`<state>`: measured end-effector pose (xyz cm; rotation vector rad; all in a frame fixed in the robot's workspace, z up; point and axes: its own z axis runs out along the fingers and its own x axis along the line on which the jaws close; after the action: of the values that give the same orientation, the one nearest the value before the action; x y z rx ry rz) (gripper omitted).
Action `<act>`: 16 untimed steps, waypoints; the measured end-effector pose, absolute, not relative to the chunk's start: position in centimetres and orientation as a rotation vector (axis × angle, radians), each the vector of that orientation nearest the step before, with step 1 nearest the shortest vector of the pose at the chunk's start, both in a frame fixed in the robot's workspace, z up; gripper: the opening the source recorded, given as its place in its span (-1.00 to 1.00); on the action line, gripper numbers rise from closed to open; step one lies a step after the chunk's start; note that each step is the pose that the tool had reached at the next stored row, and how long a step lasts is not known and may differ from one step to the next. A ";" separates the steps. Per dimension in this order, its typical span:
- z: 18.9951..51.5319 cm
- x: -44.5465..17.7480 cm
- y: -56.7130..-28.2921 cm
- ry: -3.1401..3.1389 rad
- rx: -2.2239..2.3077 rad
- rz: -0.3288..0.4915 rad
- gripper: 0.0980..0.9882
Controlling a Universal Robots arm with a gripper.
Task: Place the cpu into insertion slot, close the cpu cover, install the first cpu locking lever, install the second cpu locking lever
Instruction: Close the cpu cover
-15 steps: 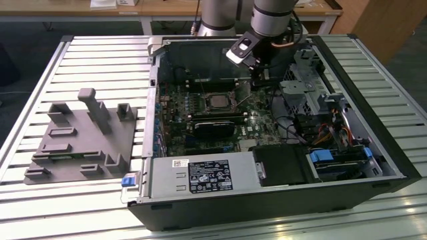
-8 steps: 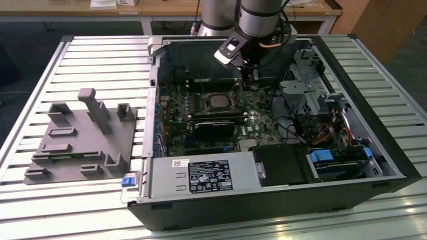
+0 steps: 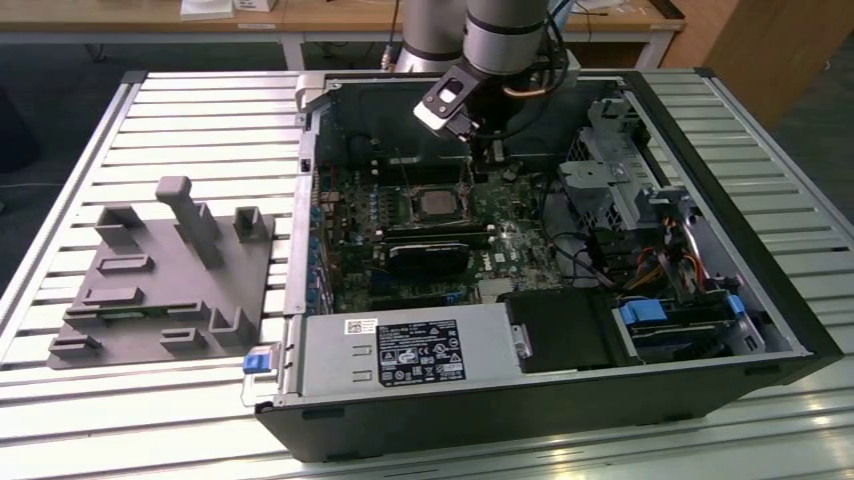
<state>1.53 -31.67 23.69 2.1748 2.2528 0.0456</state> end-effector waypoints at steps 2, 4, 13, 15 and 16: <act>23.7 1.1 -31.7 2.253 2.175 0.046 -0.98; 23.6 0.8 -31.7 2.253 2.175 0.046 -0.98; 23.0 -0.2 -31.7 2.253 2.175 0.045 -0.98; 22.9 -0.5 -31.8 2.253 2.175 0.045 -0.98; 22.9 -0.6 -31.8 2.253 2.175 0.045 -0.98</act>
<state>-0.59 -31.77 22.86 2.1751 2.2531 0.0451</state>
